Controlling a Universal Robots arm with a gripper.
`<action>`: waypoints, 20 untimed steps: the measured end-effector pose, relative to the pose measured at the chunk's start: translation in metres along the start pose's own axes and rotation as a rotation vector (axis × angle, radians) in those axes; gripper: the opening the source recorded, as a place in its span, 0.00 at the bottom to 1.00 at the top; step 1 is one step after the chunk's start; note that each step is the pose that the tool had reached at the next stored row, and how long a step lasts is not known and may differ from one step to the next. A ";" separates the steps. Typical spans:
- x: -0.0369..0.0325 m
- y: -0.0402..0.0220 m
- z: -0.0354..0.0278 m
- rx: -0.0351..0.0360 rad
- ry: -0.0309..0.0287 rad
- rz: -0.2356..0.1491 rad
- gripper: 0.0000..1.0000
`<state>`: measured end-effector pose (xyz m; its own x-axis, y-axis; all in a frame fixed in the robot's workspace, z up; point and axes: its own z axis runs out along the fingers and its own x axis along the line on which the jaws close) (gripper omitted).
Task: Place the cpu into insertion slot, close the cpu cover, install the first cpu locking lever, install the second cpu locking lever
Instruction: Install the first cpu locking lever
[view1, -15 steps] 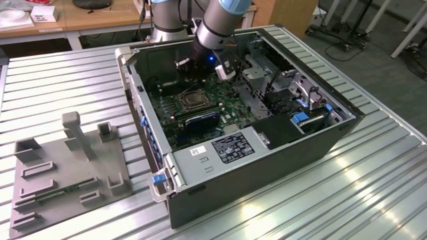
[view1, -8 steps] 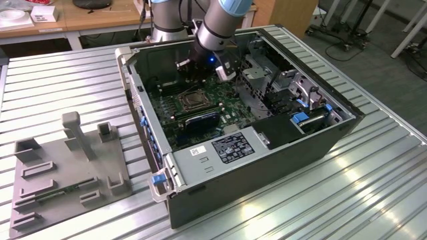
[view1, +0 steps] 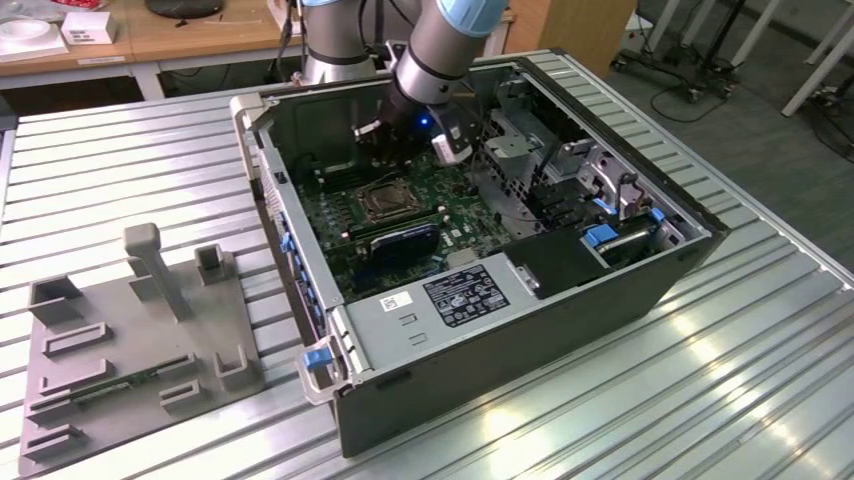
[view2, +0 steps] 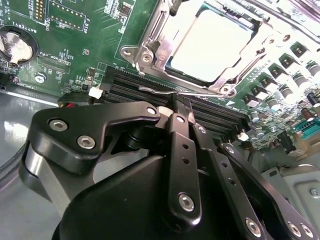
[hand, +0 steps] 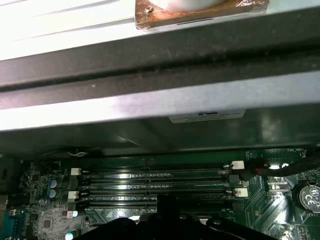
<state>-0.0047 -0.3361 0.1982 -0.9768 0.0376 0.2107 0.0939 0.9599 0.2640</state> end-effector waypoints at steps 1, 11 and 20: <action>-0.0002 -0.0001 0.0004 0.0000 0.0000 0.000 0.11; -0.0022 -0.0010 0.0031 -0.0003 -0.0003 0.001 0.11; -0.0036 -0.0018 0.0058 -0.0009 -0.0009 0.003 0.11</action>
<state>-0.0025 -0.3363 0.1915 -0.9767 0.0410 0.2107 0.0972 0.9596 0.2642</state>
